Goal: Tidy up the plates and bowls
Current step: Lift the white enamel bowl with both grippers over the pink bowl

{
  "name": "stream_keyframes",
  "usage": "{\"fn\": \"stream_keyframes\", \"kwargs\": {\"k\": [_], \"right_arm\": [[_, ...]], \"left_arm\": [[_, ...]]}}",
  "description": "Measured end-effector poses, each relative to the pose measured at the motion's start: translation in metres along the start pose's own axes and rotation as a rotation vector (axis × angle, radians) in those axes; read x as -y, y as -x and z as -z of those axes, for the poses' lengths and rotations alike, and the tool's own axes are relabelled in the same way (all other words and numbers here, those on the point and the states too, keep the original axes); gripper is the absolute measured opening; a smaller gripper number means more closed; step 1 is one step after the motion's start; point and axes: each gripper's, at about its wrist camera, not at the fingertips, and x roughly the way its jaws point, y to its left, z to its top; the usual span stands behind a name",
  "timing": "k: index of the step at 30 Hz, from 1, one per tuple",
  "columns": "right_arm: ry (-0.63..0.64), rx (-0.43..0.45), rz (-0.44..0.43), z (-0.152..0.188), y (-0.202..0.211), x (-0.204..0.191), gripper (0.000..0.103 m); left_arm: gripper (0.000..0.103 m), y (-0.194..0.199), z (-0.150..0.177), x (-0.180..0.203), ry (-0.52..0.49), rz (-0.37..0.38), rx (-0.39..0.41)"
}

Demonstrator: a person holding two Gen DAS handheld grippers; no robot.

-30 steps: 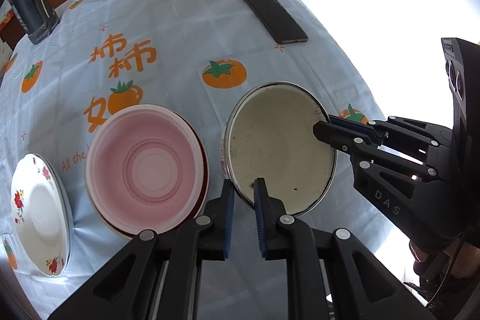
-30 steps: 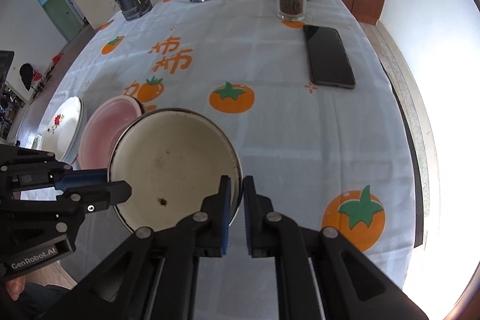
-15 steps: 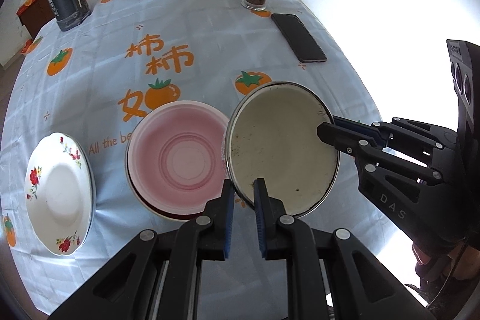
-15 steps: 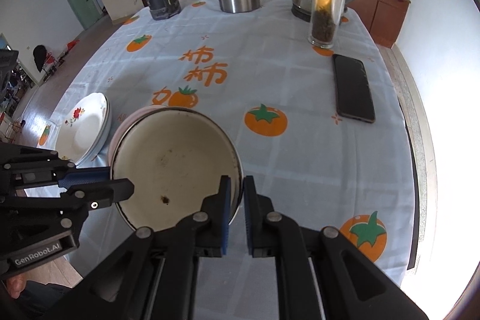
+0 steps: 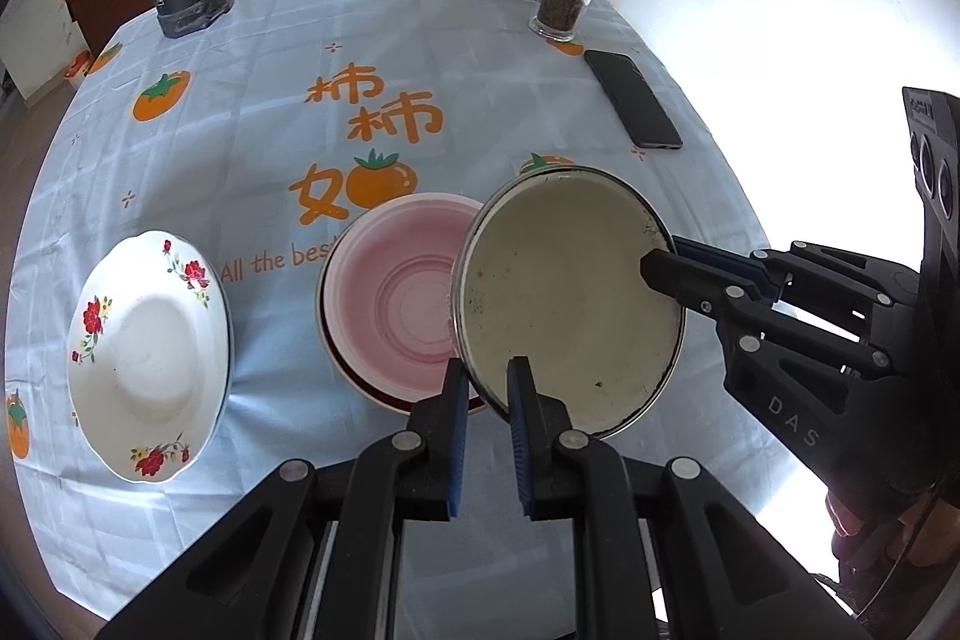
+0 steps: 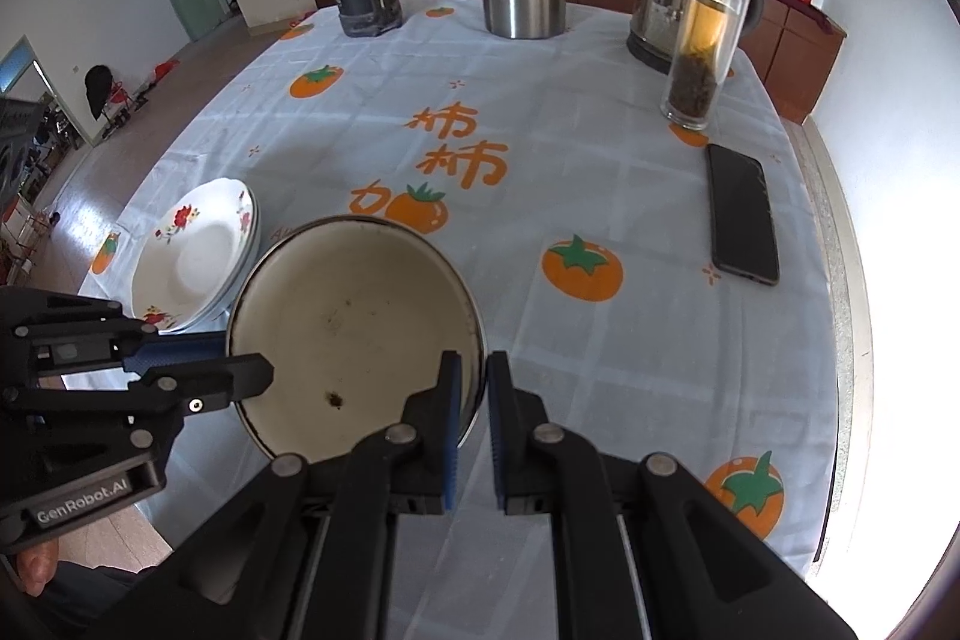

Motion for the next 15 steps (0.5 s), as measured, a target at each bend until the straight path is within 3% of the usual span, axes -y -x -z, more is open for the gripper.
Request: {"fn": "stream_keyframes", "kwargs": {"k": [15], "right_arm": [[-0.004, -0.032, 0.035, -0.011, -0.016, -0.025, 0.009]], "left_arm": [[0.015, -0.002, -0.008, -0.033, 0.002, 0.026, -0.015]]}}
